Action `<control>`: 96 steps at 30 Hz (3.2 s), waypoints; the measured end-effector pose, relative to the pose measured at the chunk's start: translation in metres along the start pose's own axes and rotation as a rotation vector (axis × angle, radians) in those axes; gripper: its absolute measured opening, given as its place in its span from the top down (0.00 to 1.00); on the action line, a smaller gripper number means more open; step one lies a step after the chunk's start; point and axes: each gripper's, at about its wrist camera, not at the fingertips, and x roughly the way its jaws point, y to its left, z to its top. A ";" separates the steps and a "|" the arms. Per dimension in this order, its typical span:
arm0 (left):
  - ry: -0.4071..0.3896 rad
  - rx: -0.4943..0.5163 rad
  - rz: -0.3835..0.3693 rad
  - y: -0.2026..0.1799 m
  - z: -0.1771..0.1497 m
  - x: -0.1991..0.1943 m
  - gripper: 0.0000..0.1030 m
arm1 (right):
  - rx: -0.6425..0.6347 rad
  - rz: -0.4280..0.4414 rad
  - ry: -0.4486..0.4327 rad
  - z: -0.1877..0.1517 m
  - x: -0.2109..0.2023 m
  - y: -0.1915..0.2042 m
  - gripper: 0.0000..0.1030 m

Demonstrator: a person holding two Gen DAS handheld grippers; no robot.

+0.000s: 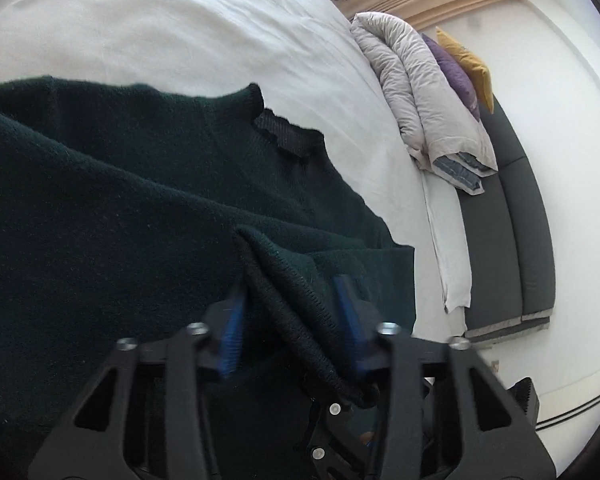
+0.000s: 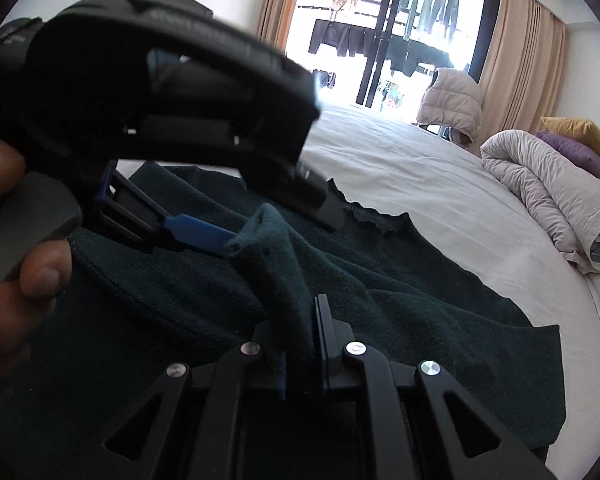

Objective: Fold small clothes

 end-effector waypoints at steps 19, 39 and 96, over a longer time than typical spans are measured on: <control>-0.141 0.070 0.011 -0.014 0.007 -0.045 0.93 | 1.161 0.341 0.111 -0.123 -0.037 -0.197 0.42; -0.128 0.015 0.097 0.064 -0.004 -0.036 0.93 | 1.534 0.362 -0.206 -0.173 -0.023 -0.274 0.60; -0.272 0.432 0.450 0.024 -0.047 -0.006 0.89 | 1.143 0.291 -0.026 -0.121 0.008 -0.282 0.80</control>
